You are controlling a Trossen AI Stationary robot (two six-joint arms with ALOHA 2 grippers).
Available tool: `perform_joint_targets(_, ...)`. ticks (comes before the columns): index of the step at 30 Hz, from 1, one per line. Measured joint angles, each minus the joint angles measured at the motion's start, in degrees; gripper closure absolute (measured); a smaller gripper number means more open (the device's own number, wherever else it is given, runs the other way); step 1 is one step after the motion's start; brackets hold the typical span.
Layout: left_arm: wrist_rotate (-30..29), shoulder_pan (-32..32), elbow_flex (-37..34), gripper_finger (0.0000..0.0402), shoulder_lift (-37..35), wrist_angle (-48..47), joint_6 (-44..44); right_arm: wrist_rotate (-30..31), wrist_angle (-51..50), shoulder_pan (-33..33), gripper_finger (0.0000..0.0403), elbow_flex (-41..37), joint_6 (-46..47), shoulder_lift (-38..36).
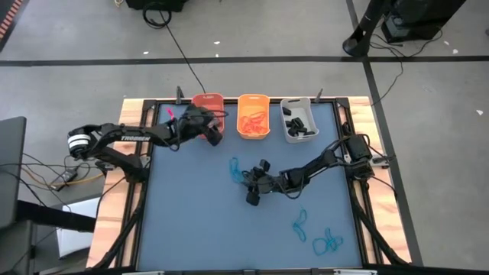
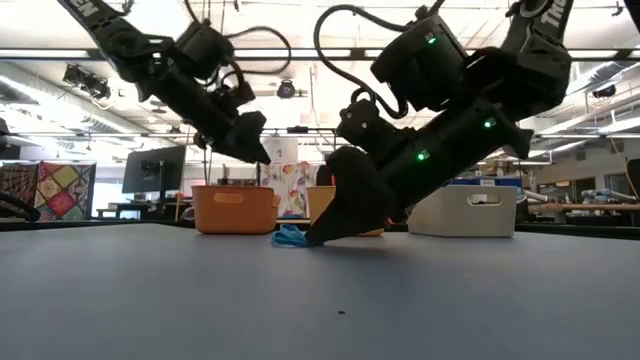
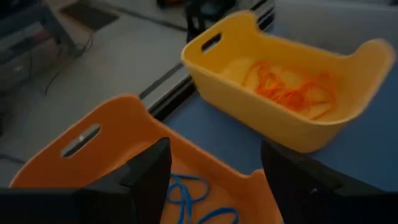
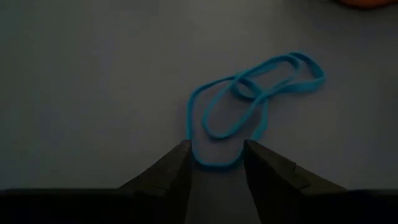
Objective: Sort rubber bands into baskets
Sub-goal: Put the blue rubber band into the orange bin
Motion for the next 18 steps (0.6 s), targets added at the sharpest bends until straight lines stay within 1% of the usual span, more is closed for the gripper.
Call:
perform_joint_targets(2,0.00,-1.66,-0.77,0.0153,-1.16,2.03,1.45,-0.34,-0.19,-0.57,0.0248,0.00,0.32,0.00)
perform_joint_targets(6,0.20,-6.12,-0.95,0.0153,-4.57,2.34,2.91,-3.05,-0.38,-1.31,0.0252,0.00,0.45,0.00)
perform_joint_targets(9,0.24,-9.68,-0.95,0.0153,-6.42,2.72,2.85,-4.40,-1.32,-1.73,0.0265,0.08,1.36,-0.03)
perform_joint_targets(12,0.28,-12.84,-0.95,0.0153,-7.59,3.21,2.57,-4.55,-2.15,-1.88,0.0298,0.11,1.36,-0.10)
perform_joint_targets(18,0.33,-17.95,-0.92,0.0153,-7.62,2.54,1.65,-6.61,-2.40,-2.40,0.0386,0.11,-0.33,-0.17)
